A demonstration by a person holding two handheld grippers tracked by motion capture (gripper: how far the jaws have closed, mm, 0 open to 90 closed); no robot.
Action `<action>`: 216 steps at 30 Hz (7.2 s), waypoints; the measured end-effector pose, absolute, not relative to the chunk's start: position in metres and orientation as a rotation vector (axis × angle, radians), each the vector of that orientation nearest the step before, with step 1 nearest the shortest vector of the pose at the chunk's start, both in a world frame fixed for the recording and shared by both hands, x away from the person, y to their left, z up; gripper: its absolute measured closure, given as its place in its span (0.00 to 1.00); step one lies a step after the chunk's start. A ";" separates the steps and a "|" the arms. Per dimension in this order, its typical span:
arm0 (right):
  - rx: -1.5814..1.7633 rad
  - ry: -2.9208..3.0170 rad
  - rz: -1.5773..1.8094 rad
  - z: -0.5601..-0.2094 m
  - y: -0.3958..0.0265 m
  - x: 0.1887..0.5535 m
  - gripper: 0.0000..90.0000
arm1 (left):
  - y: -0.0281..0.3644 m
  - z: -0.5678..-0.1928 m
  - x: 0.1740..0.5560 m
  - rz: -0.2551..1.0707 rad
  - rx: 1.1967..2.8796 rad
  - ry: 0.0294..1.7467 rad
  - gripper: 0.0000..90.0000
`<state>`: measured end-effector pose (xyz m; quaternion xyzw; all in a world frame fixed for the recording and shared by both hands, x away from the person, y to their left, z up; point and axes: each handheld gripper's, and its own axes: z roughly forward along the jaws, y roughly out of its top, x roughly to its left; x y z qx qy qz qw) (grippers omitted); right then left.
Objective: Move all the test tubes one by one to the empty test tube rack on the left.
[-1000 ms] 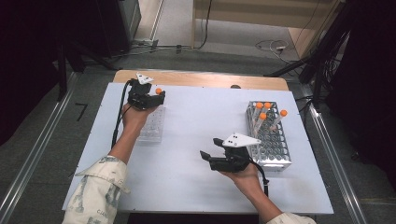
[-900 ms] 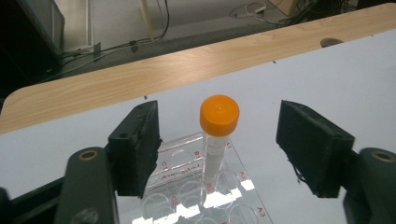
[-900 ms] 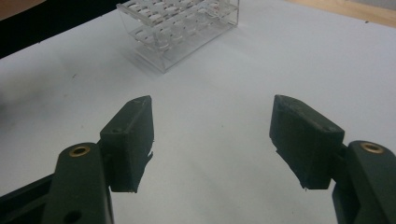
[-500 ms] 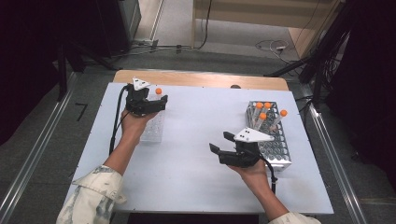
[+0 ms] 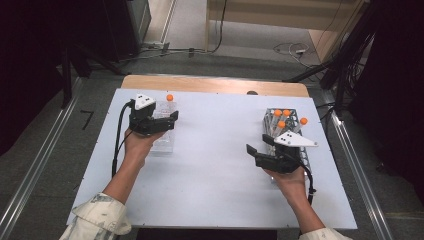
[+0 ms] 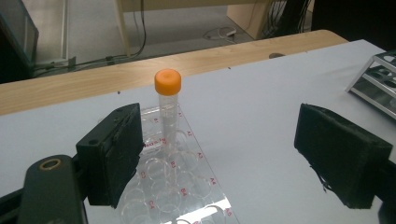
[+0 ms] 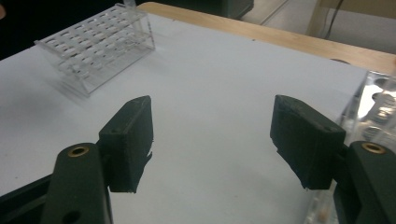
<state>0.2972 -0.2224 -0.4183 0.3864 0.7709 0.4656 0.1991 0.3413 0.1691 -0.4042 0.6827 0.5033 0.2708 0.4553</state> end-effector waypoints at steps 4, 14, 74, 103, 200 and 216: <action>1.114 2.115 1.294 -0.416 -0.237 0.299 0.32 | 0.169 -0.403 0.335 0.699 1.690 1.225 0.18; 1.174 2.043 1.271 -0.413 -0.266 0.302 0.32 | 0.169 -0.404 0.328 0.686 1.706 1.209 0.18; 1.312 1.962 1.140 -0.452 -0.346 0.384 0.75 | 0.179 -0.409 0.322 0.659 1.710 1.235 0.15; 1.242 1.882 1.136 -0.413 -0.341 0.371 0.79 | 0.180 -0.409 0.321 0.655 1.708 1.234 0.15; 0.797 2.410 1.328 -0.443 -0.072 0.326 0.79 | 0.113 -0.414 0.299 0.537 1.842 1.007 0.16; 0.785 2.435 1.338 -0.448 -0.063 0.323 0.79 | 0.111 -0.419 0.298 0.515 1.825 0.983 0.31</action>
